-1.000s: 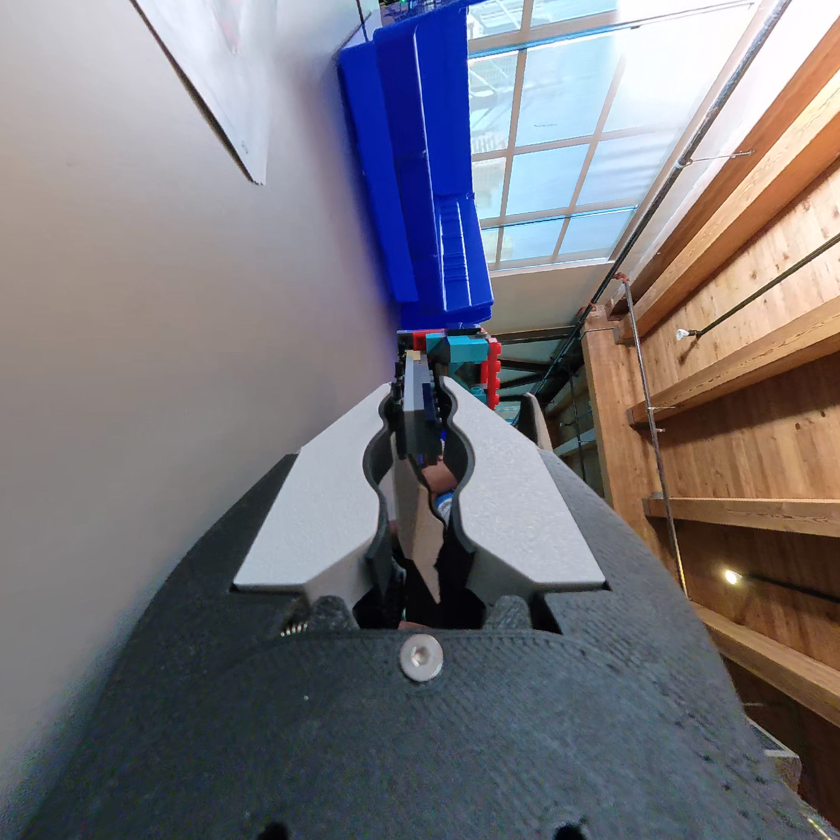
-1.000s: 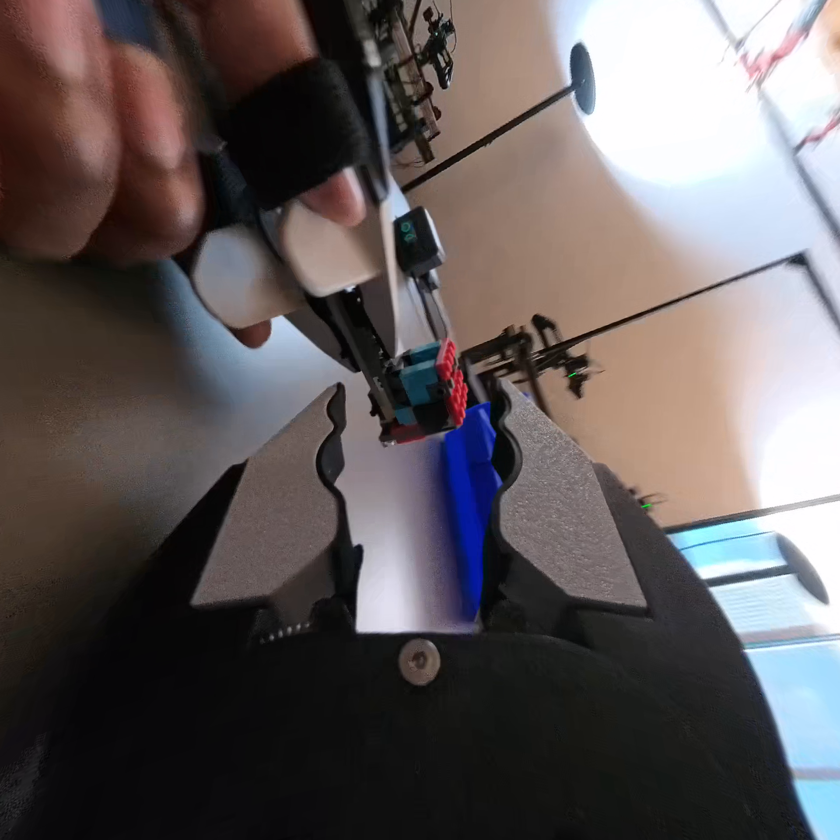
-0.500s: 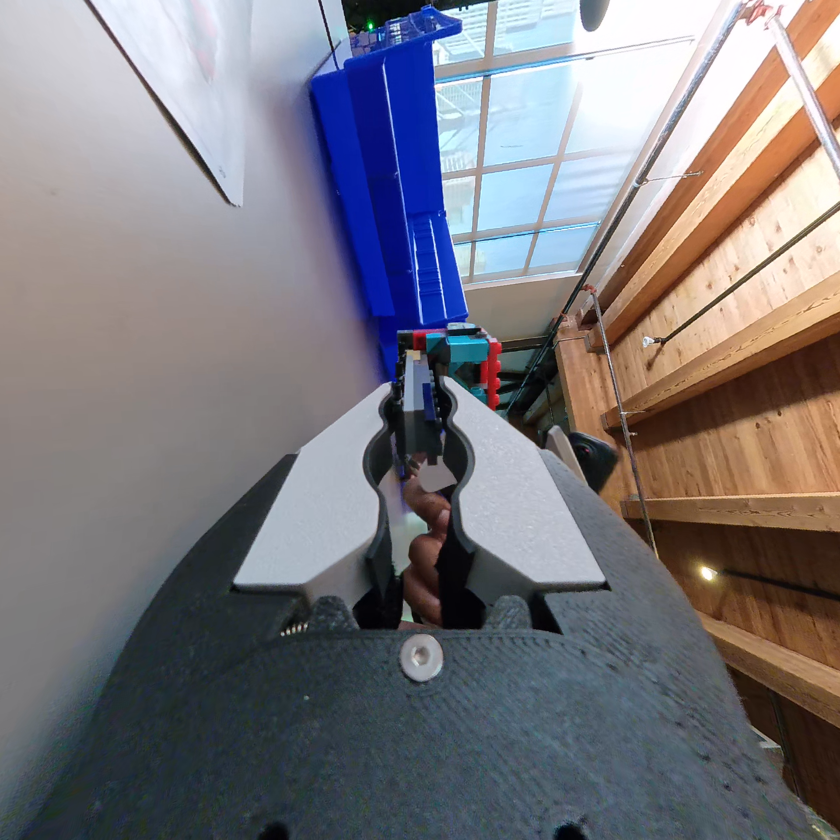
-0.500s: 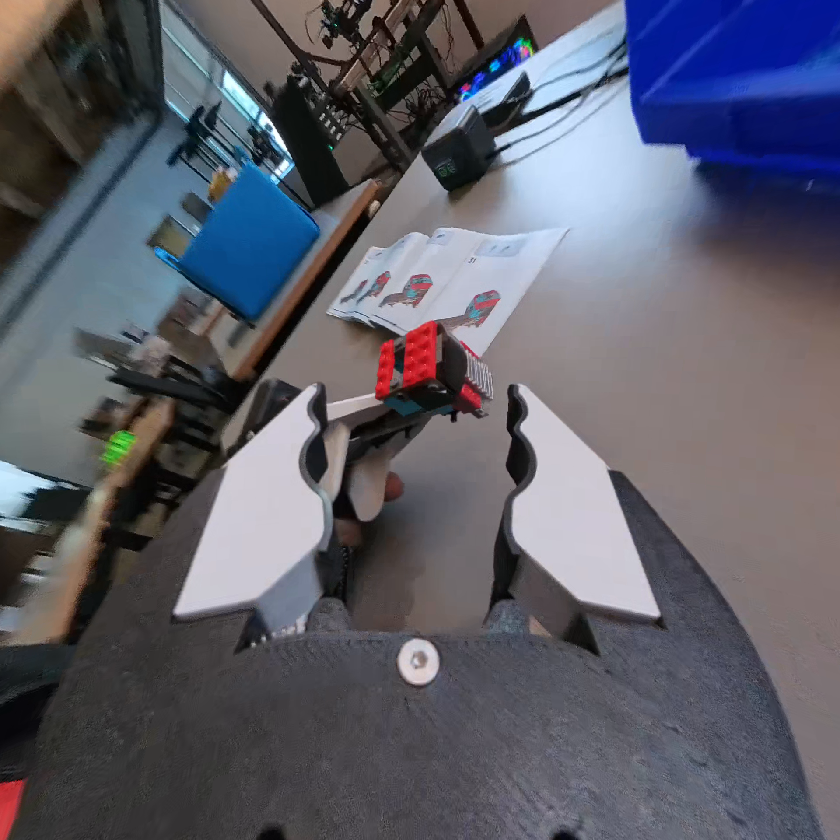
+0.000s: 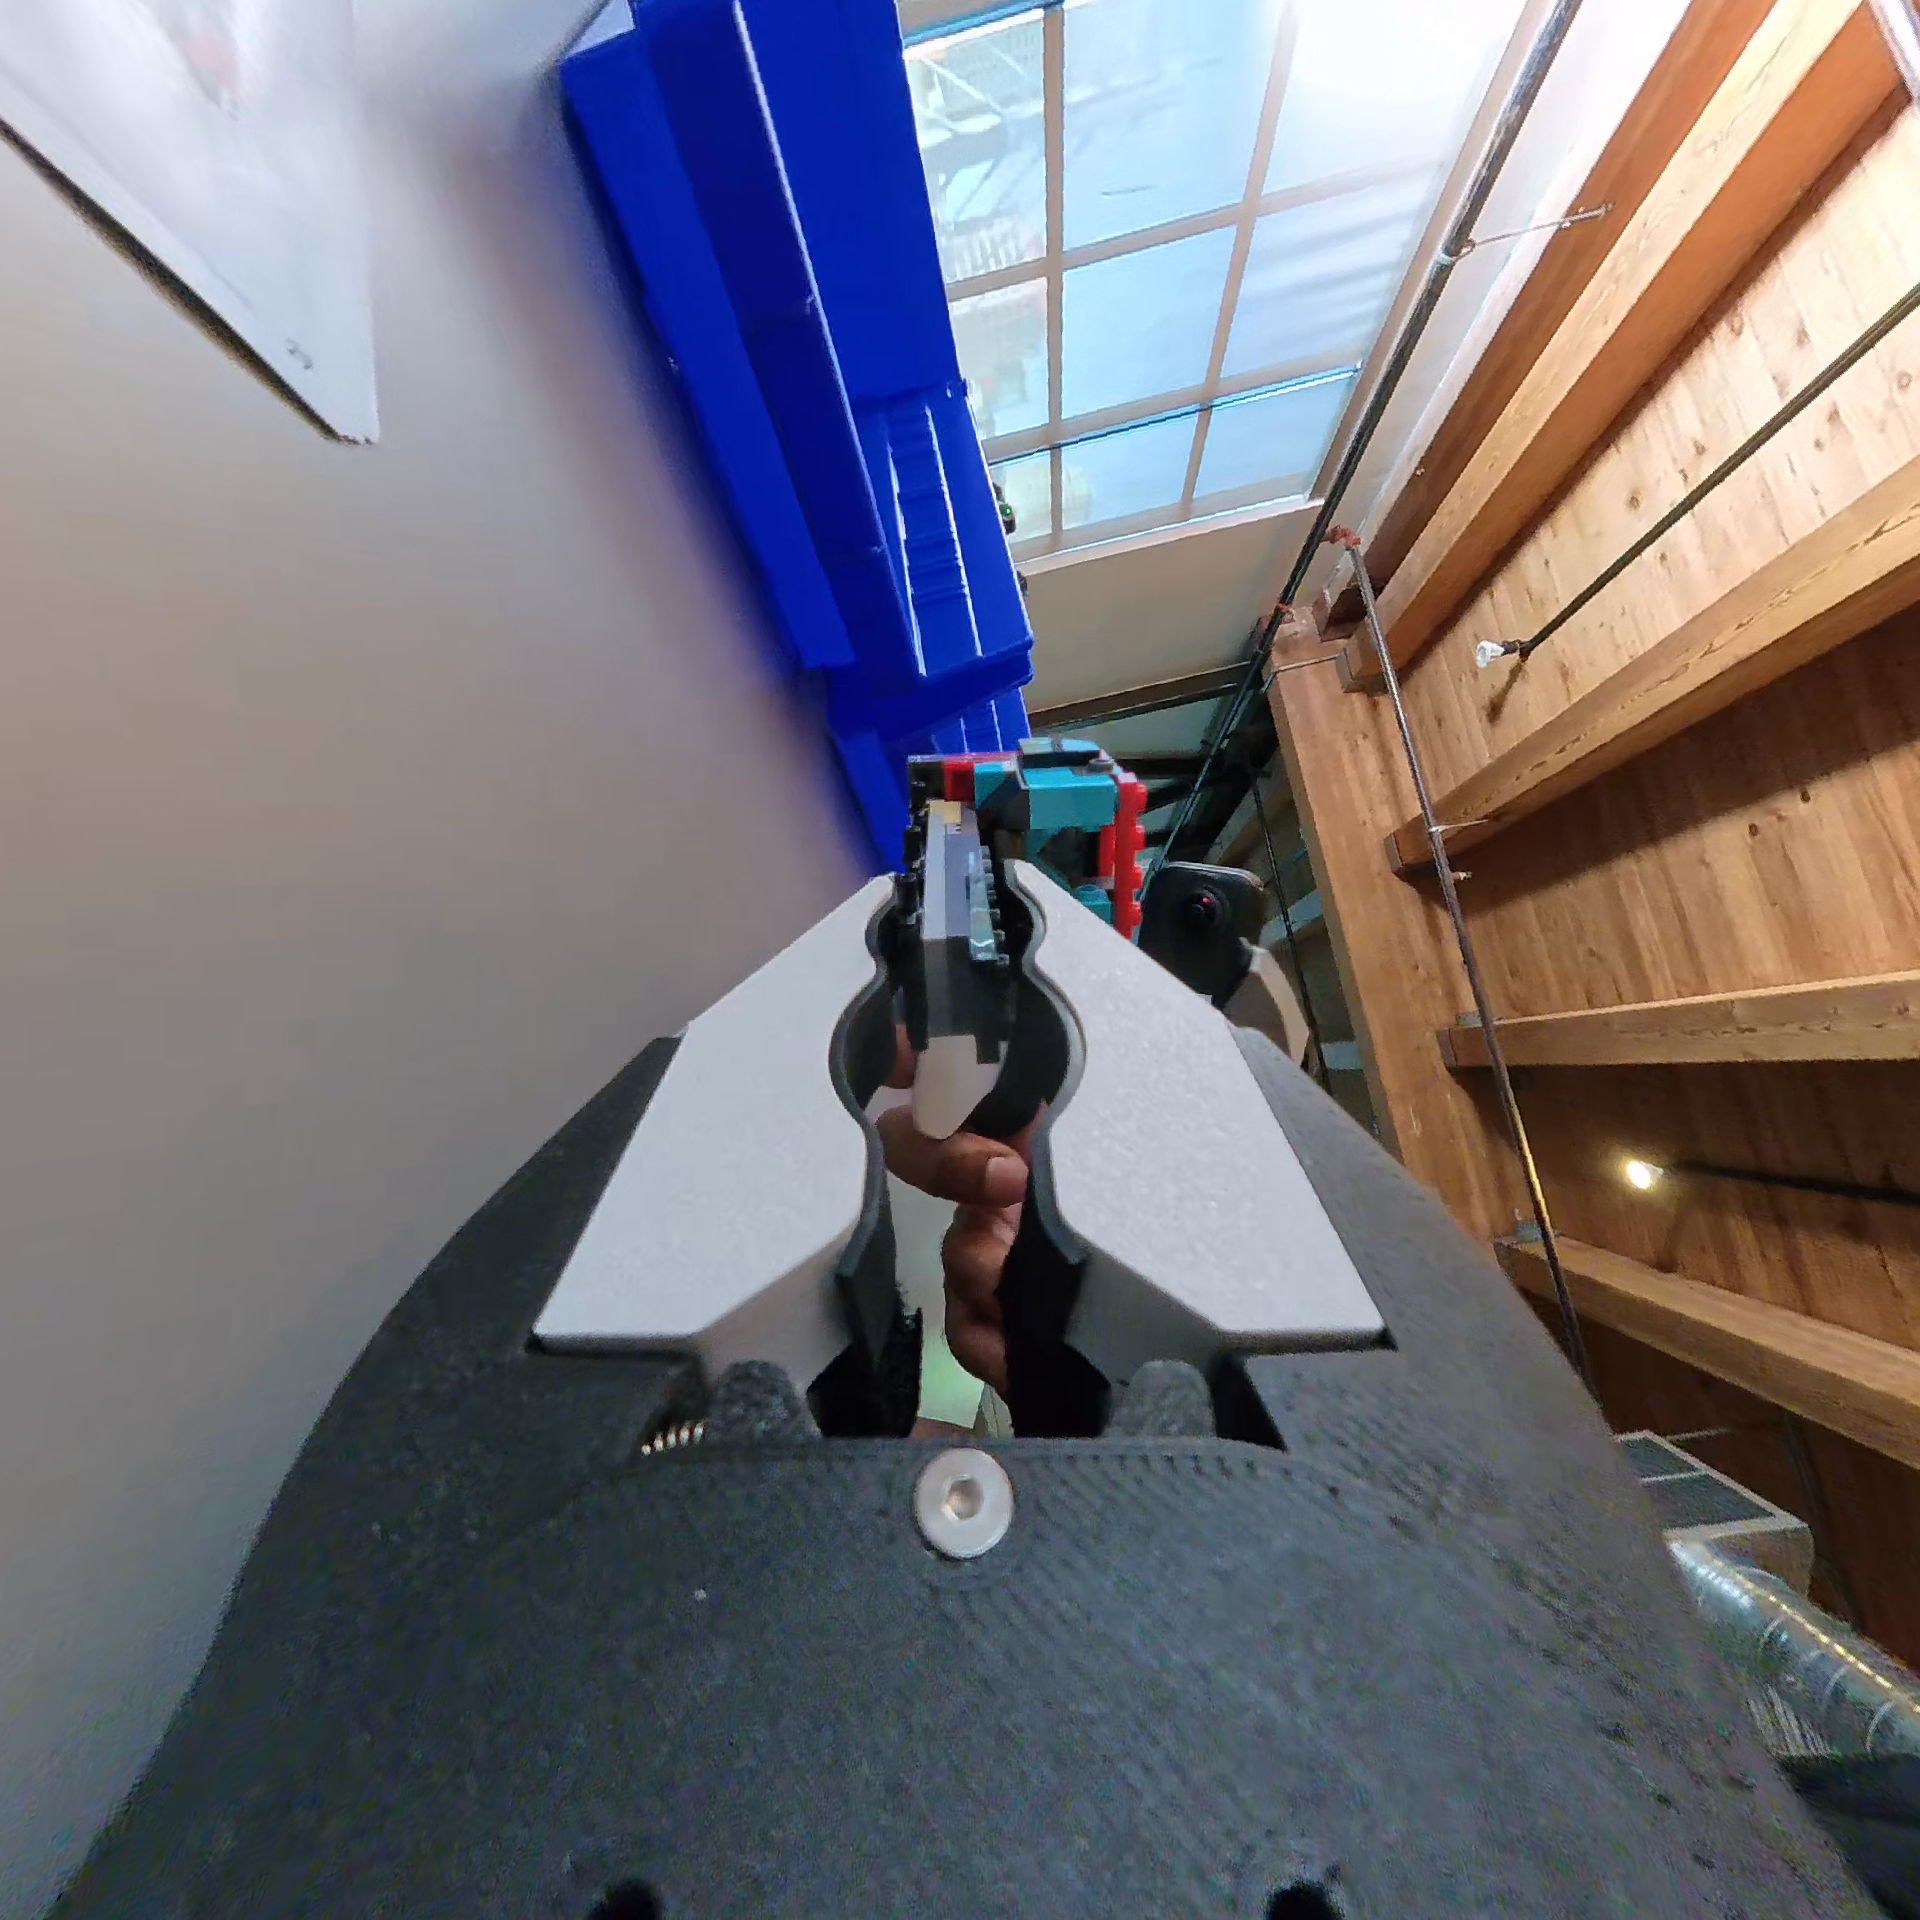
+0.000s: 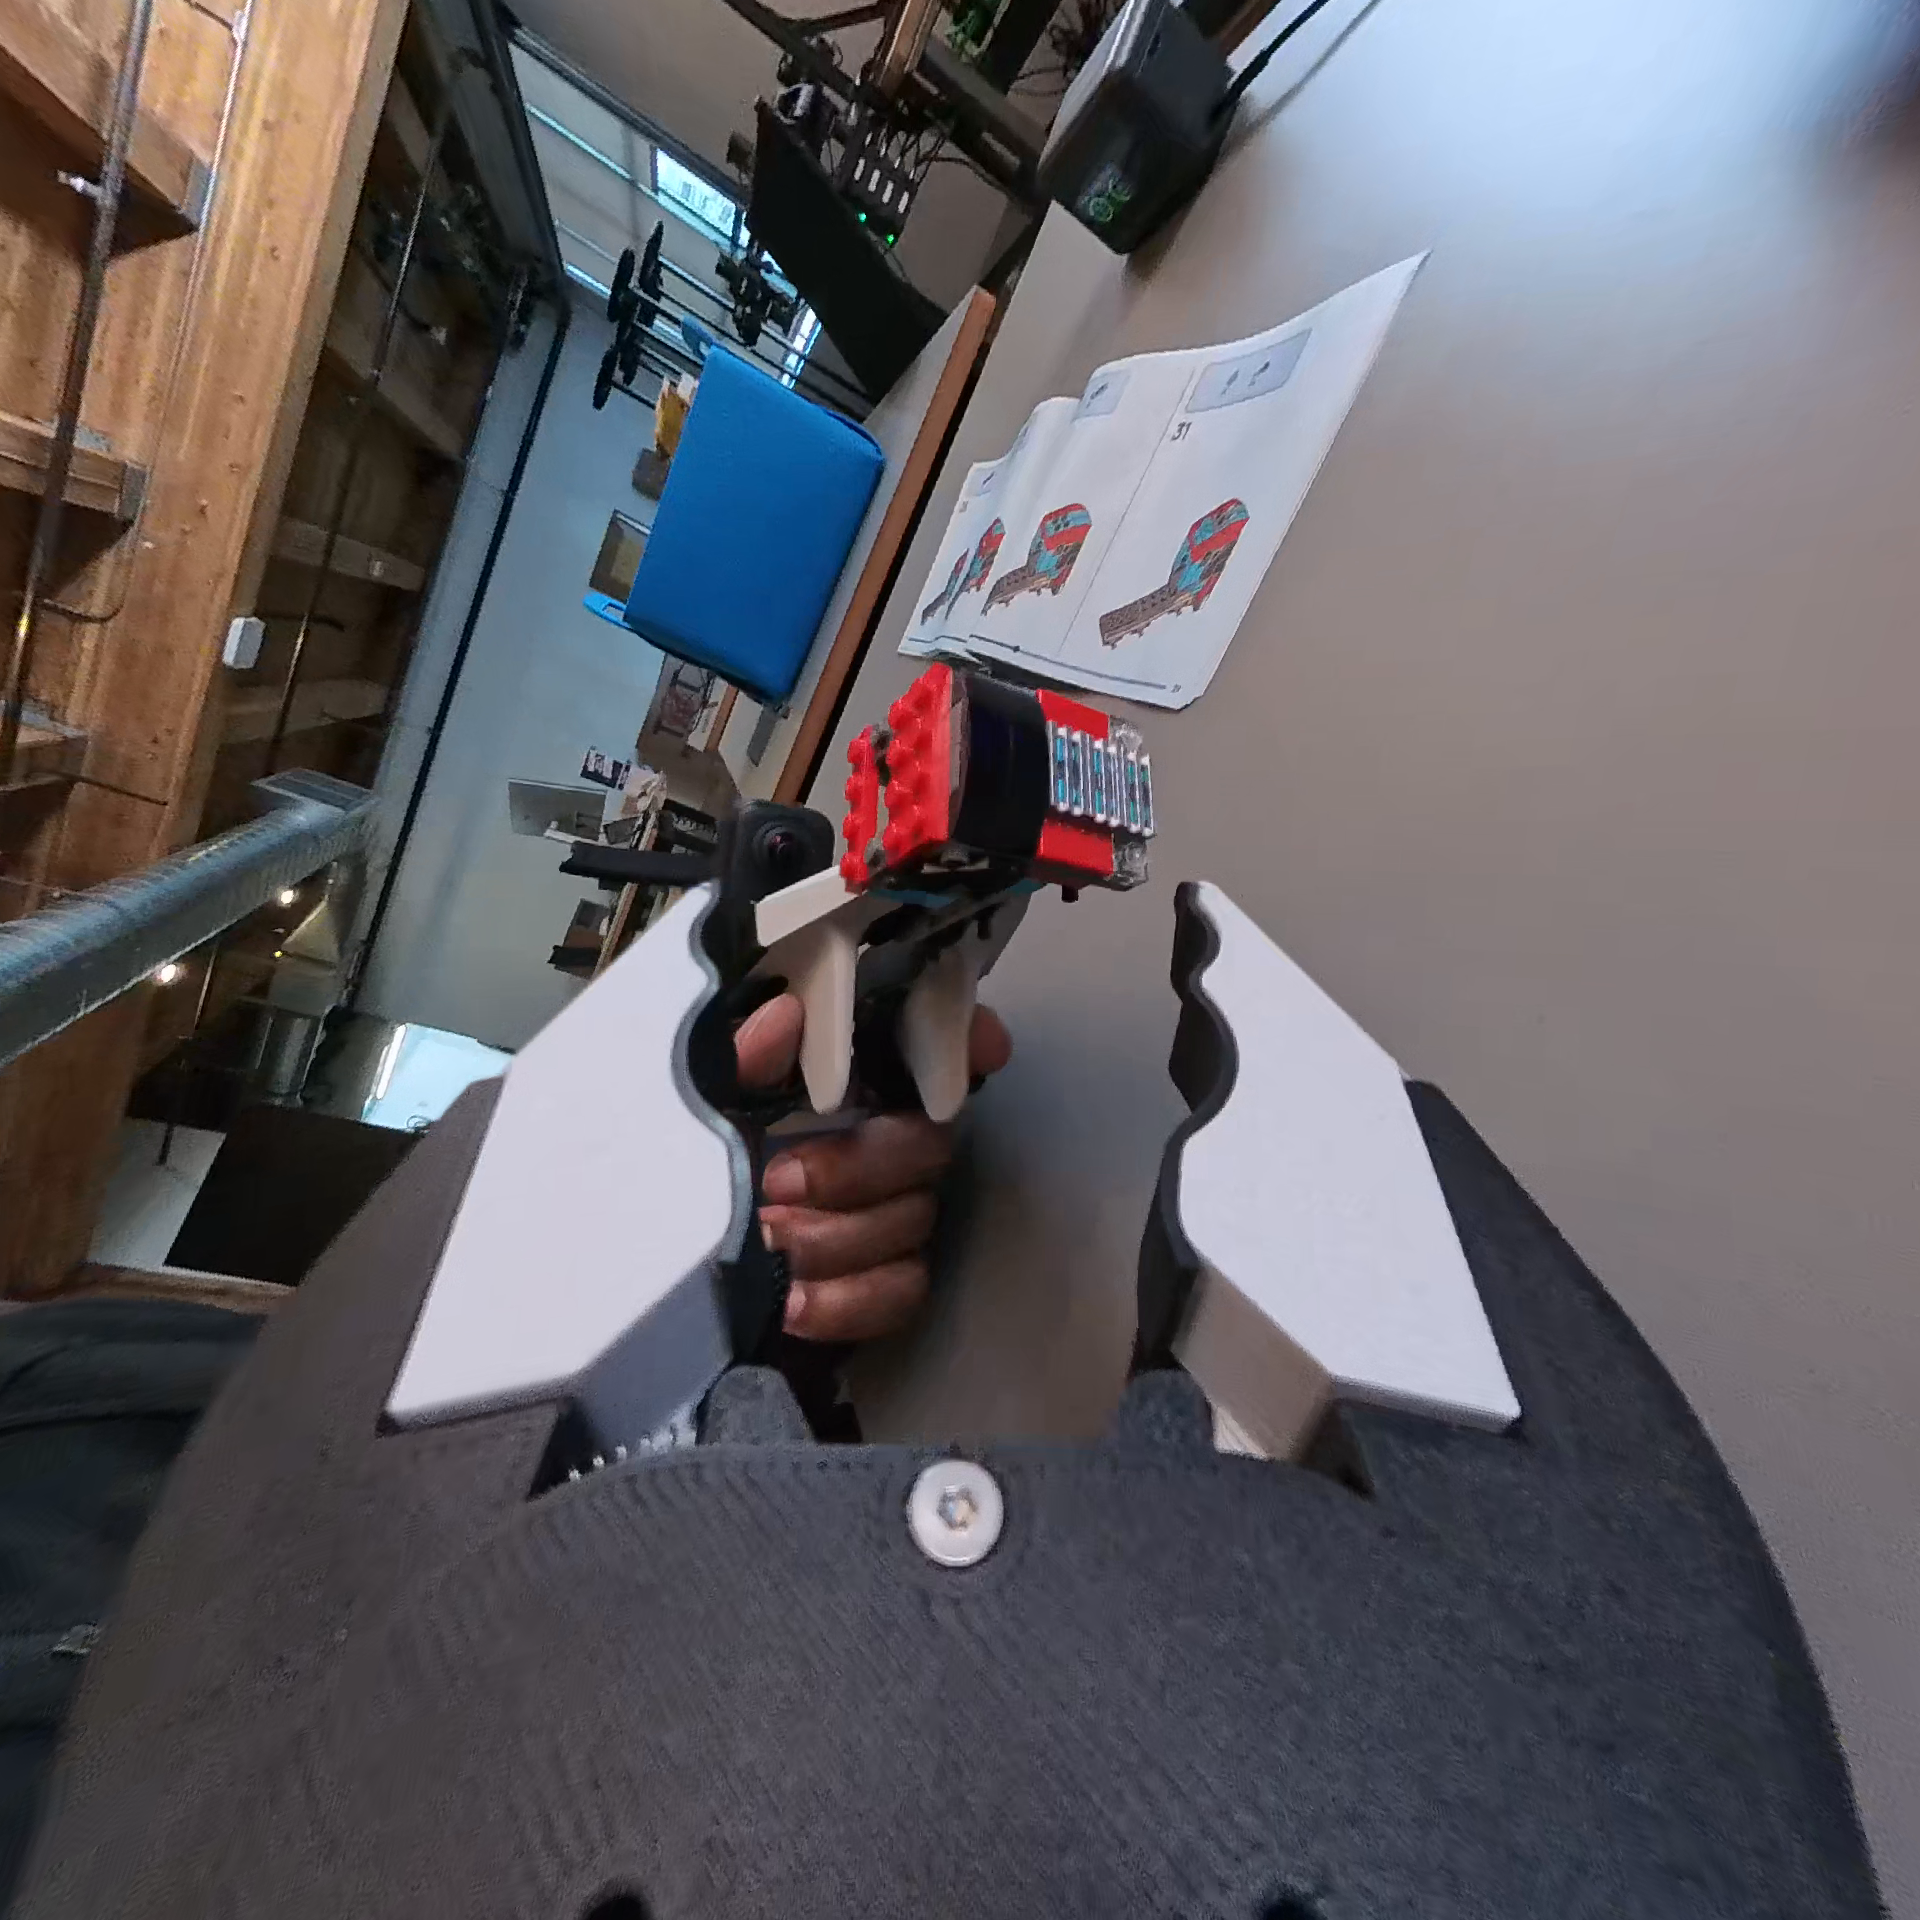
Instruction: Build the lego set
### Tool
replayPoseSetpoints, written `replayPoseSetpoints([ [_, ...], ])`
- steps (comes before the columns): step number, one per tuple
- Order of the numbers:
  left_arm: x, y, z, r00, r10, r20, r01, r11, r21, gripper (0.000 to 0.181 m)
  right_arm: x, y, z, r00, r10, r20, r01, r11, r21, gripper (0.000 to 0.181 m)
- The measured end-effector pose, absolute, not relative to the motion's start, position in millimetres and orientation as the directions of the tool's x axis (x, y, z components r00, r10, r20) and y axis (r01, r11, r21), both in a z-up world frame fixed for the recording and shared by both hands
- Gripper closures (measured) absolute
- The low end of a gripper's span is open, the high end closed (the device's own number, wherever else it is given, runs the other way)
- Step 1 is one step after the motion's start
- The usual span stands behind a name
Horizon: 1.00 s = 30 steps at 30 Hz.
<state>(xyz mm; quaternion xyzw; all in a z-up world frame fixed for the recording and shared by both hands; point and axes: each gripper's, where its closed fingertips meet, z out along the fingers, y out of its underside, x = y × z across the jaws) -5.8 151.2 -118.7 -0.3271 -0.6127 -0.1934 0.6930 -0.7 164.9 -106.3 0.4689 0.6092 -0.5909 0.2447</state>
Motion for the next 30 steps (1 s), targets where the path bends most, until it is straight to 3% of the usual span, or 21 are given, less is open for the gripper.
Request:
replayPoseSetpoints([
  [11, 4, 162, -108, 0.258, 0.14, 0.956, 0.734, 0.615, -0.288, 0.166, 16, 169, -106, -0.487, 0.242, -0.839, 0.866, 0.008, -0.501, 0.097],
  [30, 13, 170, -109, 0.288, 0.169, 0.942, 0.778, 0.532, -0.334, 0.166, 19, 179, -105, -0.445, 0.175, -0.878, 0.891, -0.011, -0.453, 0.111],
])
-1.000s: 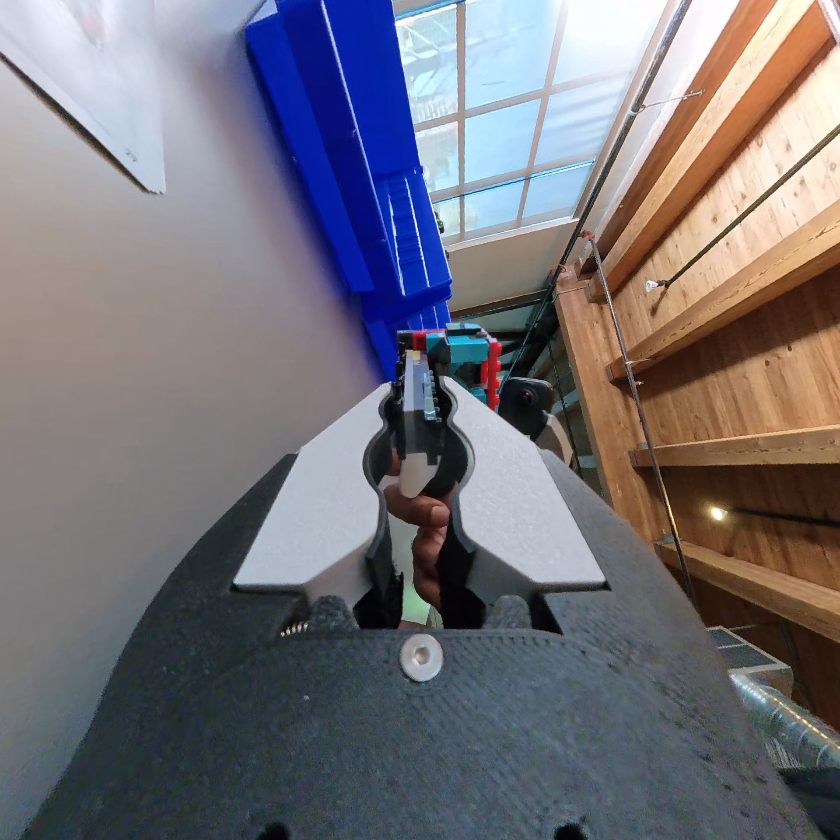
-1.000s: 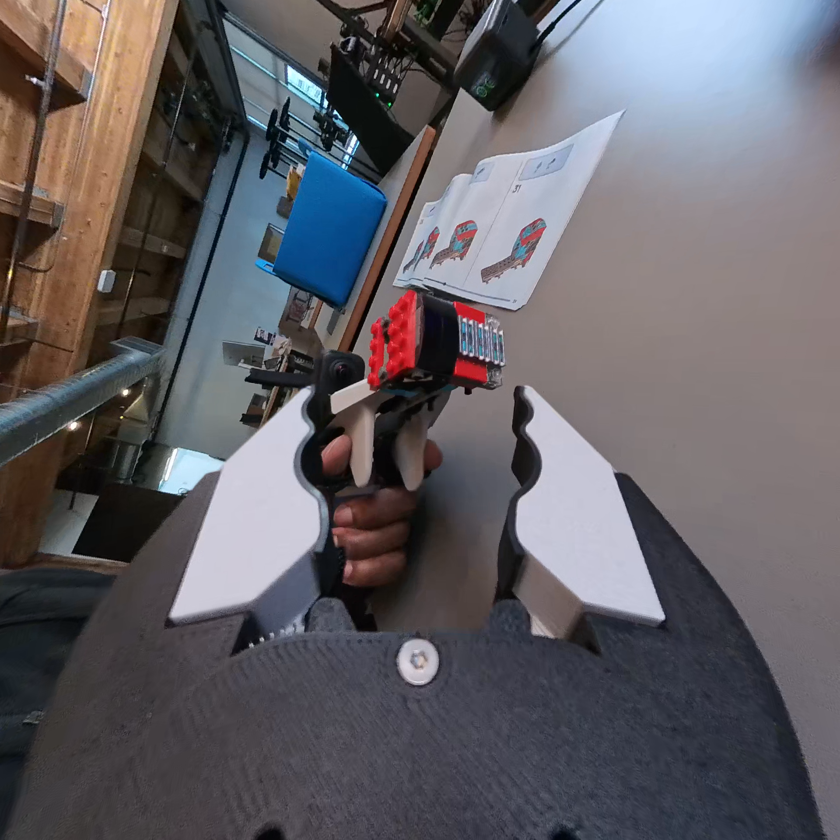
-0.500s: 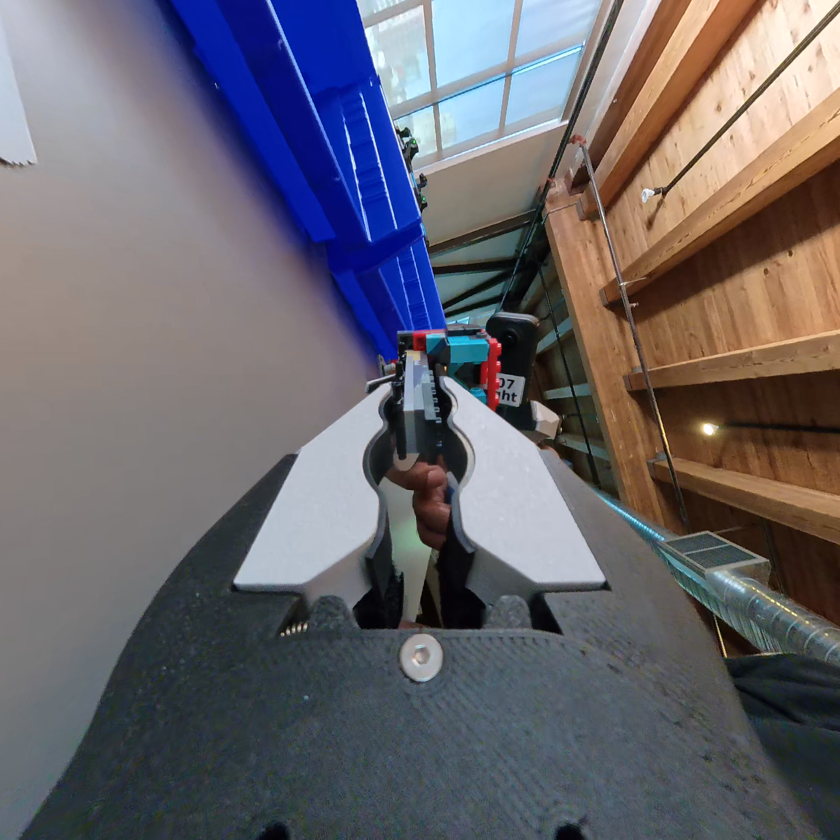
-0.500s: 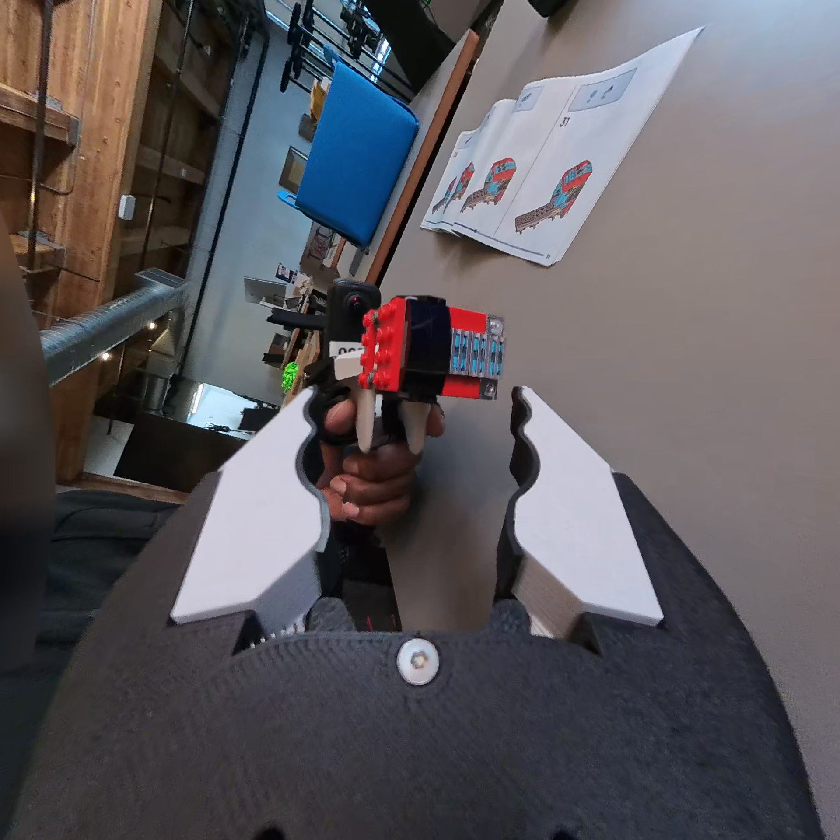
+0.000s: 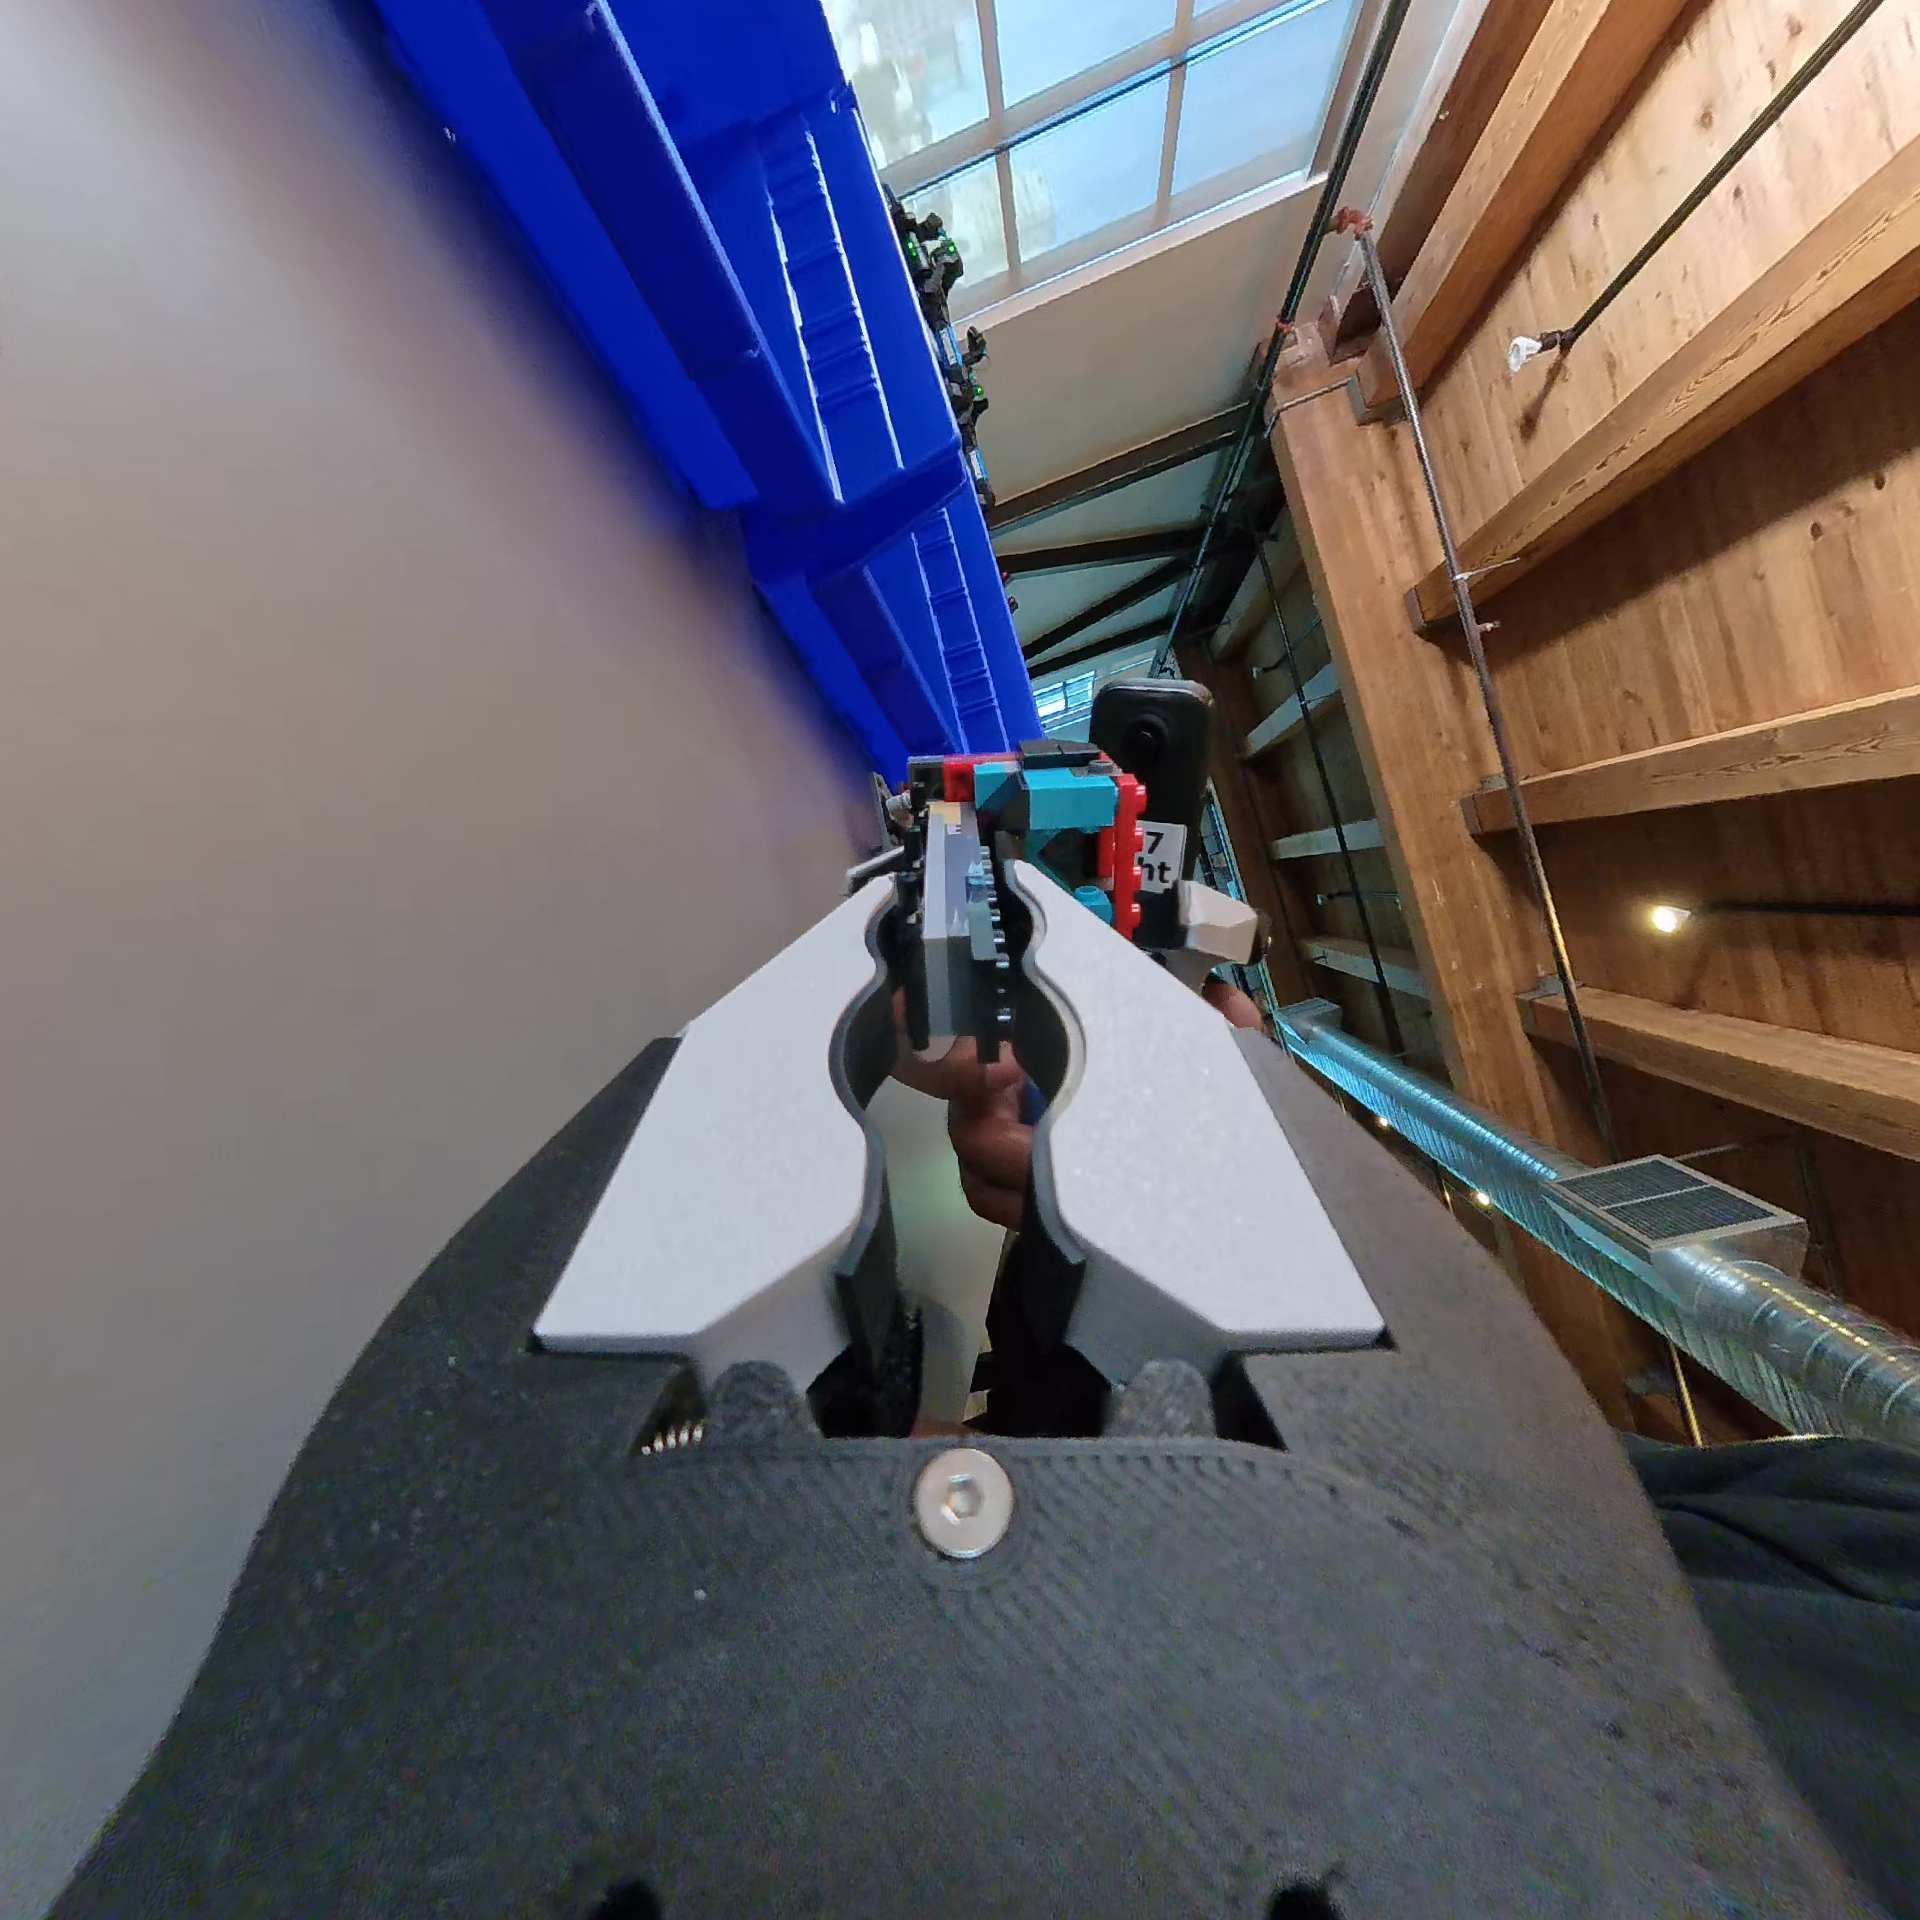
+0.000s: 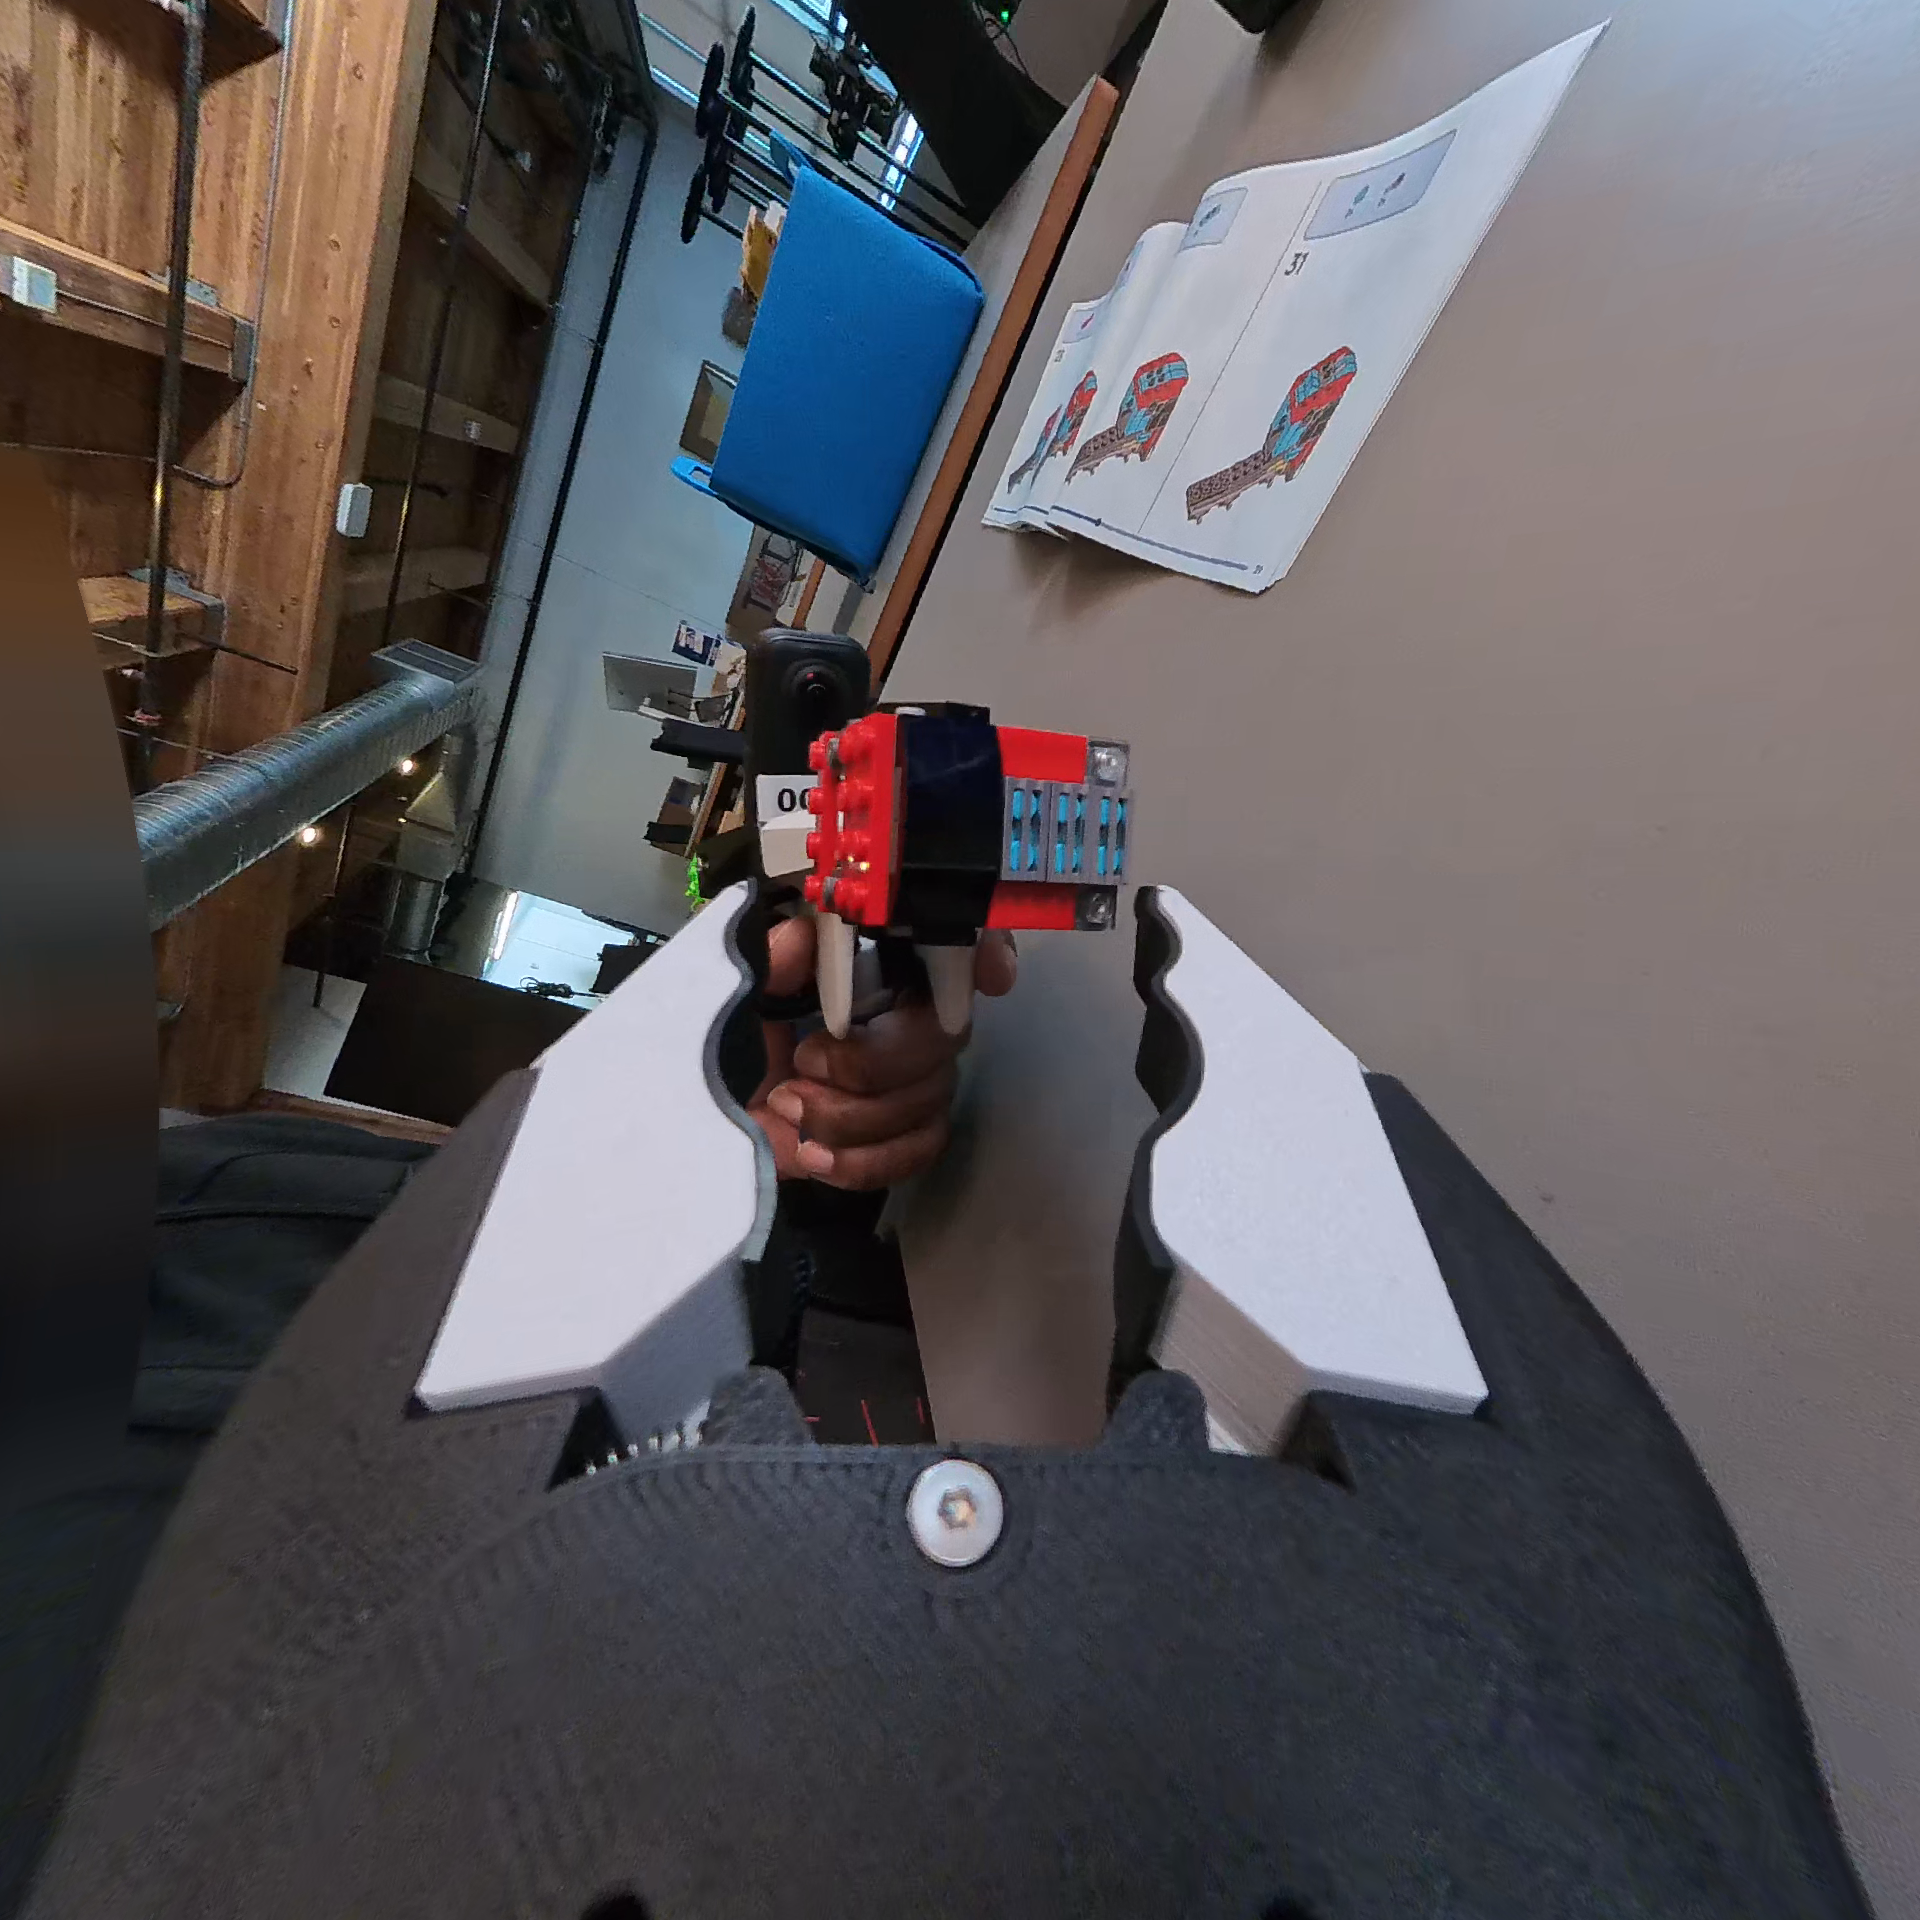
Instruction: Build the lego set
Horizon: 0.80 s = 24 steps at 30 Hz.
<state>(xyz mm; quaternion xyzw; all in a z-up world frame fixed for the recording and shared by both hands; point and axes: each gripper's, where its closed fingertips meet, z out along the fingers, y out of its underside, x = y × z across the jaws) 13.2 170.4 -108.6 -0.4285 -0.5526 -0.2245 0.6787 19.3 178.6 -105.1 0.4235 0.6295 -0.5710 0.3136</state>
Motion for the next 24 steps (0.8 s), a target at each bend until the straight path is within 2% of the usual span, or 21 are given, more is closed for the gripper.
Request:
replayPoseSetpoints([
  [9, 14.9, 173.3, -108.8, 0.301, 0.181, 0.936, 0.781, 0.516, -0.351, 0.166, 16.2, 180.2, -105.6, -0.445, 0.171, -0.879, 0.89, -0.023, -0.455, 0.122],
  [24, 15.6, 173.8, -106.3, 0.333, 0.208, 0.92, 0.769, 0.505, -0.392, 0.166, 16.0, 180.1, -103.1, -0.457, 0.15, -0.877, 0.883, -0.039, -0.467, 0.123],
])
